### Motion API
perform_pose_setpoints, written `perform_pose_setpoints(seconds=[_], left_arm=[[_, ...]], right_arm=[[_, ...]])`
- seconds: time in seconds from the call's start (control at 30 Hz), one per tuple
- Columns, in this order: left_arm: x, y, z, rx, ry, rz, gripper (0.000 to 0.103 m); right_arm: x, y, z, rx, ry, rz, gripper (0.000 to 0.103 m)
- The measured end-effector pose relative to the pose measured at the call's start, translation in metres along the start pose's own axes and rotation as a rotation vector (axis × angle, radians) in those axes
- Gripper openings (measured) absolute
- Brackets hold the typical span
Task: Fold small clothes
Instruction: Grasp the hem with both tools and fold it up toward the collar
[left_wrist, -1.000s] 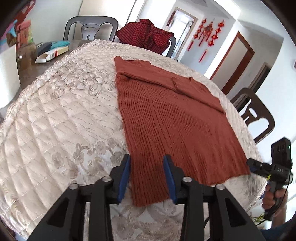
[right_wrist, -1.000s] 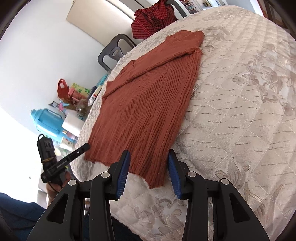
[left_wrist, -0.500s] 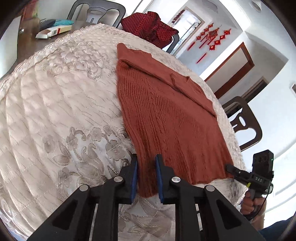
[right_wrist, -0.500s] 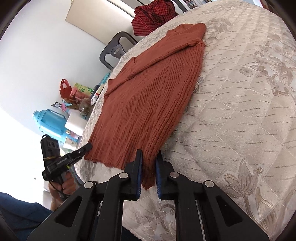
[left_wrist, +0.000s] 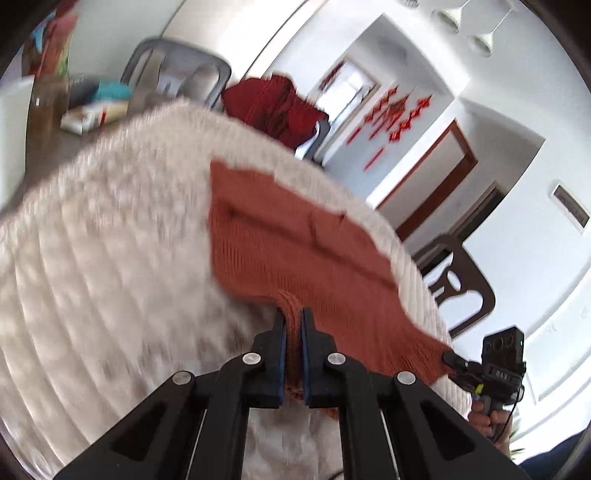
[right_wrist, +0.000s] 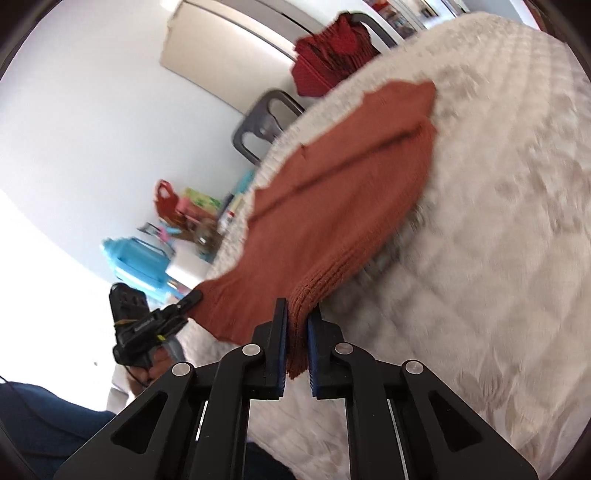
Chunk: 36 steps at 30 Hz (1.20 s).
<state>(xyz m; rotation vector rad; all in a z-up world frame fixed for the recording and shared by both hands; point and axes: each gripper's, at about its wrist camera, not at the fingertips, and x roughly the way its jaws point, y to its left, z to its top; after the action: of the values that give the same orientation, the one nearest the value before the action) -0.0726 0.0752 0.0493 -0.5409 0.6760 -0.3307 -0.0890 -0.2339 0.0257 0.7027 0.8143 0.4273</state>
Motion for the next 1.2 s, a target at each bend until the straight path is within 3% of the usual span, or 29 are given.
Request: perform_pose_setpoints(seconds=[0.27,0.47,0.9,1.2], left_arm=[[-0.003,0.001,0.051,-0.014,-0.155,-0.023,0.007],[0.025,0.0,0.087,-0.002,-0.191,-0.029,0.007],[0.127,0.03,0.15,-0.107,-0.092,0.048,0.007],[0.193,0.061,0.158,-0.218,0.068,0.139,0.007]], right_arm=[[-0.021,0.013,0.041,-0.053,-0.164,0.032,0.008],[-0.02,0.018,0.08,-0.079,-0.235,0.032,0.008],[0.032,-0.024,0.169,0.022,-0.252,-0.021,0.008],[0.084,-0.085,0.202,0.22,-0.151,-0.112,0.009]])
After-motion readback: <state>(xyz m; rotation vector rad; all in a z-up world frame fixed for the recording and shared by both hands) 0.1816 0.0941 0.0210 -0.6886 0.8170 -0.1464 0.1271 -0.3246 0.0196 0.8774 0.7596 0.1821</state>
